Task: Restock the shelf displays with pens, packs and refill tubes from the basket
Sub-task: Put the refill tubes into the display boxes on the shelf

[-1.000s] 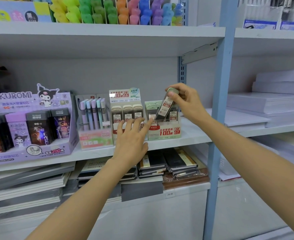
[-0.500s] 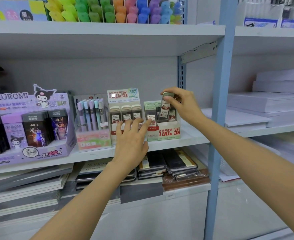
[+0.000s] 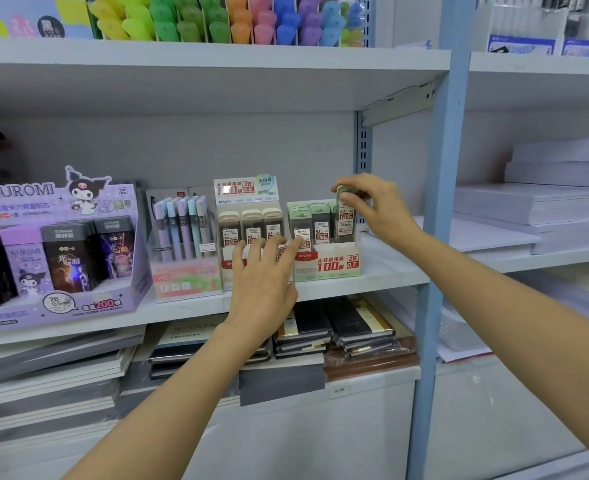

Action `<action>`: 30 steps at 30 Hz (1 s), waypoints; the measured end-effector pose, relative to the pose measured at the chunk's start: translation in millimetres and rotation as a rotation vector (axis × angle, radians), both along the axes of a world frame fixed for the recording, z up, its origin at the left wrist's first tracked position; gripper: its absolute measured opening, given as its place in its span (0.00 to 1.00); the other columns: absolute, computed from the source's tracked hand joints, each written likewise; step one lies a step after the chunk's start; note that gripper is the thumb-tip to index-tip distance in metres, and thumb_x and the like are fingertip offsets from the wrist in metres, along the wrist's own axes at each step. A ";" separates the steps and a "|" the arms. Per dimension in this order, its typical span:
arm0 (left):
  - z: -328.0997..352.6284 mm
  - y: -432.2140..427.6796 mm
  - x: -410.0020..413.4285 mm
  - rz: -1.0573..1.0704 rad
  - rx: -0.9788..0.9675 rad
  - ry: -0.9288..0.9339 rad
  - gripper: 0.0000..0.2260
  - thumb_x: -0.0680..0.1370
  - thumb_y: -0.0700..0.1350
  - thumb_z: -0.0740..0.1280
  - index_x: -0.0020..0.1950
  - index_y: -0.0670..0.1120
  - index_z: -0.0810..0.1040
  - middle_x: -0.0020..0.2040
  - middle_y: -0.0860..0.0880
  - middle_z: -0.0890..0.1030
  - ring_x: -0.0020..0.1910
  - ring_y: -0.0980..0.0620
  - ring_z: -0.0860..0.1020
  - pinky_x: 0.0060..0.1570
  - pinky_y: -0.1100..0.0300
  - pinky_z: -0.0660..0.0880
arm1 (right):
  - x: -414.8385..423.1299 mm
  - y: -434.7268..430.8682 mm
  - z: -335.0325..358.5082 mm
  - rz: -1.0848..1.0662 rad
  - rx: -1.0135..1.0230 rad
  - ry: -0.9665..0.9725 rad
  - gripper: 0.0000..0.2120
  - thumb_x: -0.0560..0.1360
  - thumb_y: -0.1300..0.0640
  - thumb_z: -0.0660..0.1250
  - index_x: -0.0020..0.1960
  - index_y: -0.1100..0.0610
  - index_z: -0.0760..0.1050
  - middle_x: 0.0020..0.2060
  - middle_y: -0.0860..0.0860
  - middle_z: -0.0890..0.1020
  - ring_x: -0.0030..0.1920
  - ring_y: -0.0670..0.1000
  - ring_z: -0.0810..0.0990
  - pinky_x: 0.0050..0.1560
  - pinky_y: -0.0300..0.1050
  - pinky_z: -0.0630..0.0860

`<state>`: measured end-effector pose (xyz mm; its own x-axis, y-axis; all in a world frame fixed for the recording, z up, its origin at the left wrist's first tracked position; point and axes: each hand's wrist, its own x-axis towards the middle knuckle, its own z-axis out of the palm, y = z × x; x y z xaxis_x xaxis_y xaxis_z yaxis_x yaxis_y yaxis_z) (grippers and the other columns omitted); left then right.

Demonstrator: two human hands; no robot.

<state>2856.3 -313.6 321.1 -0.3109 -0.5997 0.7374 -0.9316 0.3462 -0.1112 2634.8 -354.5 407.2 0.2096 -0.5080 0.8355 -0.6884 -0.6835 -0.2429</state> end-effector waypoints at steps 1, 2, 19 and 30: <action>0.0 0.1 0.2 0.001 0.000 0.001 0.31 0.76 0.48 0.66 0.77 0.53 0.59 0.72 0.48 0.66 0.72 0.44 0.62 0.73 0.42 0.50 | -0.5 -1.4 -1.7 -0.009 0.005 -0.009 0.10 0.79 0.60 0.63 0.59 0.59 0.78 0.51 0.50 0.80 0.51 0.48 0.76 0.53 0.40 0.73; -0.2 0.2 0.3 0.000 -0.002 0.003 0.31 0.76 0.48 0.66 0.77 0.53 0.59 0.72 0.48 0.66 0.72 0.44 0.62 0.73 0.43 0.50 | -1.6 -2.0 -3.1 -0.020 0.013 -0.043 0.10 0.79 0.60 0.64 0.59 0.58 0.78 0.51 0.50 0.80 0.51 0.48 0.76 0.53 0.41 0.74; -2.3 -1.0 1.1 0.000 -0.012 -0.025 0.32 0.75 0.48 0.67 0.77 0.52 0.58 0.73 0.47 0.66 0.72 0.43 0.62 0.73 0.43 0.49 | 15.9 -5.2 -42.4 -0.161 0.180 -0.041 0.24 0.82 0.46 0.56 0.76 0.49 0.59 0.77 0.50 0.59 0.76 0.52 0.57 0.74 0.54 0.55; -8.8 21.7 68.6 0.170 -0.095 0.177 0.34 0.74 0.48 0.70 0.77 0.46 0.61 0.77 0.39 0.58 0.77 0.38 0.51 0.72 0.39 0.42 | 52.6 17.0 -73.2 -0.112 0.025 0.040 0.31 0.79 0.46 0.63 0.77 0.50 0.55 0.75 0.51 0.63 0.76 0.50 0.56 0.76 0.54 0.46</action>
